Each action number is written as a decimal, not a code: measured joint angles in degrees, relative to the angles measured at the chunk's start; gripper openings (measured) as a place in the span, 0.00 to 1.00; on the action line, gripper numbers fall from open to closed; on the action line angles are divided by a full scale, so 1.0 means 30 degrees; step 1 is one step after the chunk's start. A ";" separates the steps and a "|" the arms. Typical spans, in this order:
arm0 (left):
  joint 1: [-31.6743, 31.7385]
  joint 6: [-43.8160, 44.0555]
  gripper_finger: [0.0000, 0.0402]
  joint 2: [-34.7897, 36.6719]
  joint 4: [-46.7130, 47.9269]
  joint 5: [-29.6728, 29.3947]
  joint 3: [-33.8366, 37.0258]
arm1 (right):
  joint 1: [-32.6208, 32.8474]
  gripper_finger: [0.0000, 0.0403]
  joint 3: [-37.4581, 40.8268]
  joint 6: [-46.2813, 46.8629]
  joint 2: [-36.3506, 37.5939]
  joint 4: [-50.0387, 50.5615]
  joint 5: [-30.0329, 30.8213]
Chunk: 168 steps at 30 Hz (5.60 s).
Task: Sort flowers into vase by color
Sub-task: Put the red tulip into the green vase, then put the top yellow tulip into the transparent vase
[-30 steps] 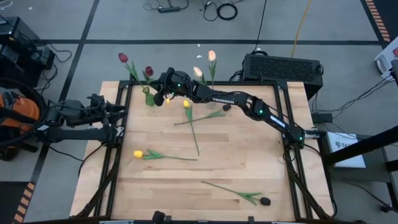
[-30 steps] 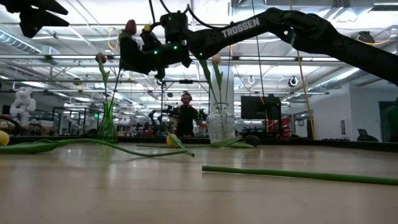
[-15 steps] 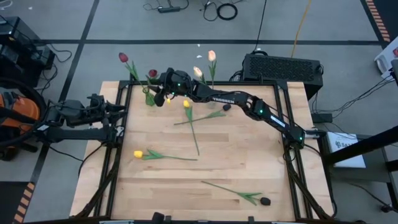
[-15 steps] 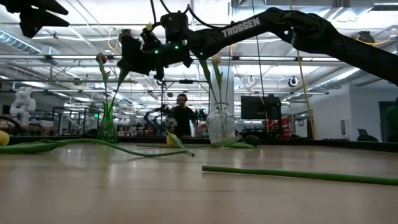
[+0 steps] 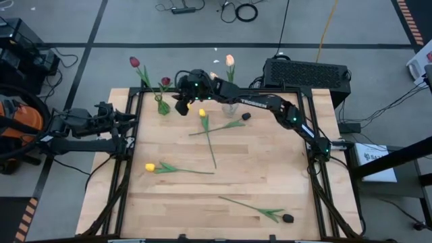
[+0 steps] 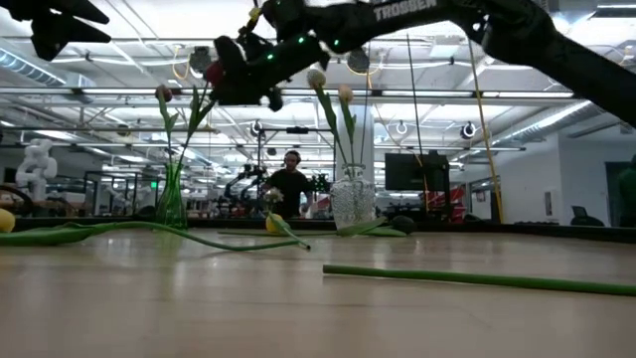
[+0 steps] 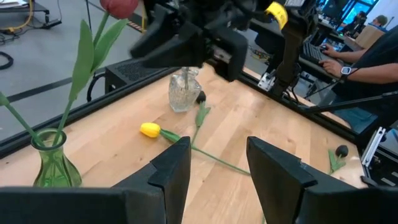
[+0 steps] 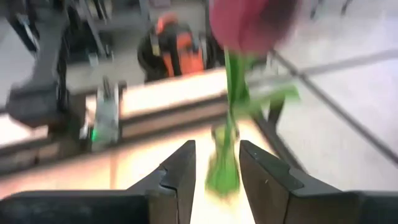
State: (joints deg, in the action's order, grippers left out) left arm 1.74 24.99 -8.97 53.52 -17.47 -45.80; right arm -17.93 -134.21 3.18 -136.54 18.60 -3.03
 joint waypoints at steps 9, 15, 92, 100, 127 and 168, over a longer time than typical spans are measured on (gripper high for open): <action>0.0003 -0.0486 0.41 -0.0067 -0.0001 0.0006 0.0000 | 0.0168 0.27 -0.0007 0.2958 0.2518 0.9625 0.0020; 0.0002 -0.0486 0.41 -0.1384 -0.0008 0.0297 0.0000 | 0.1207 0.22 0.0000 0.4059 0.2800 1.3357 0.0544; 0.0003 -0.0970 0.41 -0.5020 0.0353 0.0298 0.0007 | 0.4464 0.46 1.6144 1.1472 0.7349 -0.0073 0.5821; 0.0007 -0.1125 0.41 -0.5023 0.0555 0.0247 0.0007 | 0.3191 0.46 1.0369 1.6064 0.3882 0.6704 0.2775; 0.0003 -0.2577 0.41 -0.5020 0.2013 0.0413 0.0015 | 0.3756 0.17 0.7932 1.9037 -0.0320 0.8920 0.3065; 0.0000 -0.2475 0.41 -0.5020 0.1894 0.0261 0.0015 | 0.6226 0.00 2.8379 1.0268 2.2774 -0.6075 1.2904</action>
State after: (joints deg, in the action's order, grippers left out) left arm 1.74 17.56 -24.03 59.20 -16.69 -45.76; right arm 0.74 -49.08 33.98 -68.22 0.38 35.68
